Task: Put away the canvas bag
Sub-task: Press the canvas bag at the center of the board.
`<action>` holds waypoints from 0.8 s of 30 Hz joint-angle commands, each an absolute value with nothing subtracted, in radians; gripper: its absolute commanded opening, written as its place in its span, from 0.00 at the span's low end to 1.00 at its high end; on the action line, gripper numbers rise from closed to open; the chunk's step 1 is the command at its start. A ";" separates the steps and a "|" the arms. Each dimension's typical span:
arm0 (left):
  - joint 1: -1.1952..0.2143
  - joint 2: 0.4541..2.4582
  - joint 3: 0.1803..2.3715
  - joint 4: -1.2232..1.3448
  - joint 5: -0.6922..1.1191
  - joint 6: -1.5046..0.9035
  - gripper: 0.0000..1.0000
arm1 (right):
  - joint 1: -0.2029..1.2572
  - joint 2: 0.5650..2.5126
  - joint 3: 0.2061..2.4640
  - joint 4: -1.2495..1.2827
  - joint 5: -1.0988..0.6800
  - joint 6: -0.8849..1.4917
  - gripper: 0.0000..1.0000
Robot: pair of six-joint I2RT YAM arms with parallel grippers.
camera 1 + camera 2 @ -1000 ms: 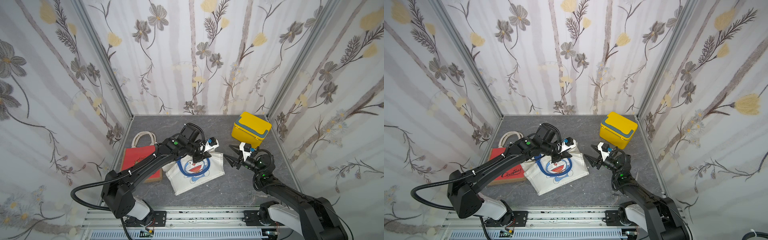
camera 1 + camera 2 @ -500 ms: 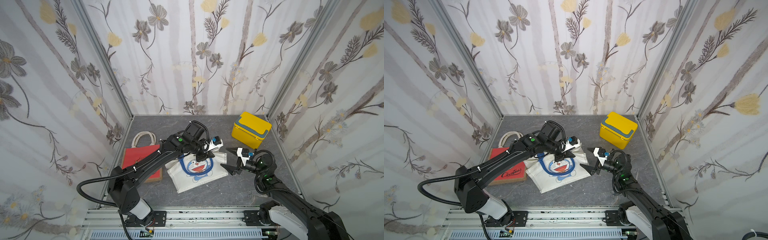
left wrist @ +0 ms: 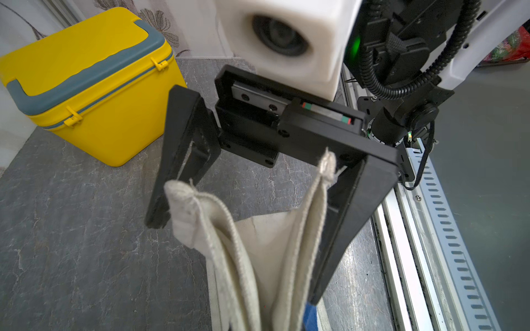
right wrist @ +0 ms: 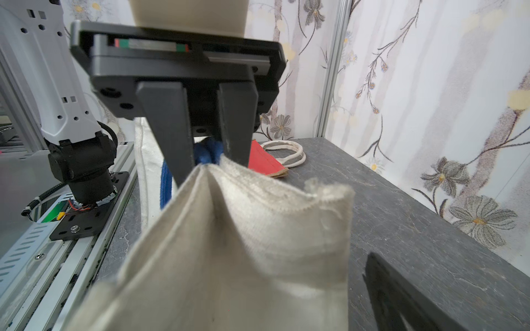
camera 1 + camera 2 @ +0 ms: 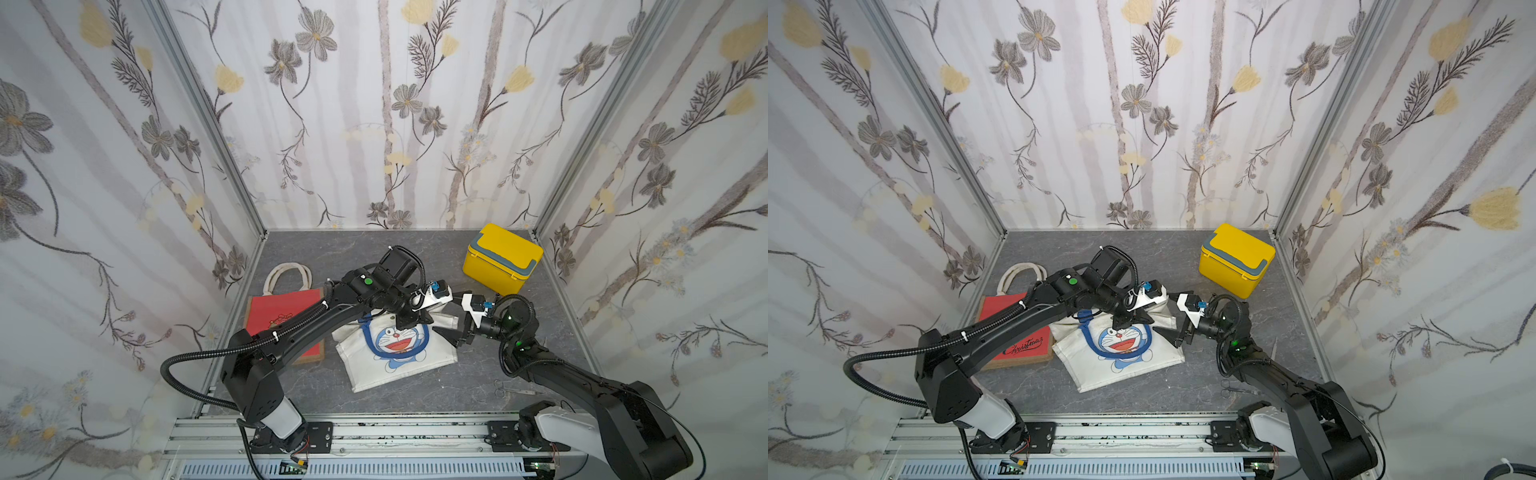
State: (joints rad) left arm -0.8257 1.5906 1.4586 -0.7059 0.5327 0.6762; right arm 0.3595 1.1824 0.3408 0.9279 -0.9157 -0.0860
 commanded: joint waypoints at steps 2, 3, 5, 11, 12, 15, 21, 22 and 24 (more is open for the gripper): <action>-0.825 1.574 1.441 -0.680 0.506 0.792 0.11 | 0.359 1.195 0.333 1.019 -0.953 -0.071 0.89; -0.824 1.573 1.438 -0.675 0.500 0.790 0.11 | 0.360 1.192 0.329 1.004 -0.951 -0.074 0.86; -0.819 1.574 1.437 -0.672 0.479 0.785 0.11 | 0.360 1.177 0.324 0.963 -0.934 -0.084 0.76; -0.808 1.582 1.431 -0.673 0.457 0.778 0.11 | 0.361 1.104 0.302 0.874 -0.852 -0.113 0.26; -0.808 1.583 1.430 -0.673 0.456 0.777 0.11 | 0.361 1.096 0.298 0.864 -0.842 -0.118 0.21; -0.807 1.577 1.422 -0.665 0.459 0.771 0.11 | 0.363 1.073 0.296 0.852 -0.828 -0.126 0.07; -0.814 1.590 1.431 -0.678 0.514 0.759 0.17 | 0.375 1.077 0.317 0.845 -0.813 -0.143 0.39; -0.819 1.599 1.446 -0.704 0.529 0.766 0.17 | 0.375 1.077 0.316 0.857 -0.803 -0.149 0.64; -0.828 1.619 1.471 -0.746 0.534 0.776 0.14 | 0.374 1.071 0.306 0.888 -0.794 -0.172 0.77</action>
State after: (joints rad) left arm -0.8200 1.6047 1.4441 -0.6968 0.4873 0.6731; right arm 0.3729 1.0748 0.3069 0.8333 -0.8108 -0.1261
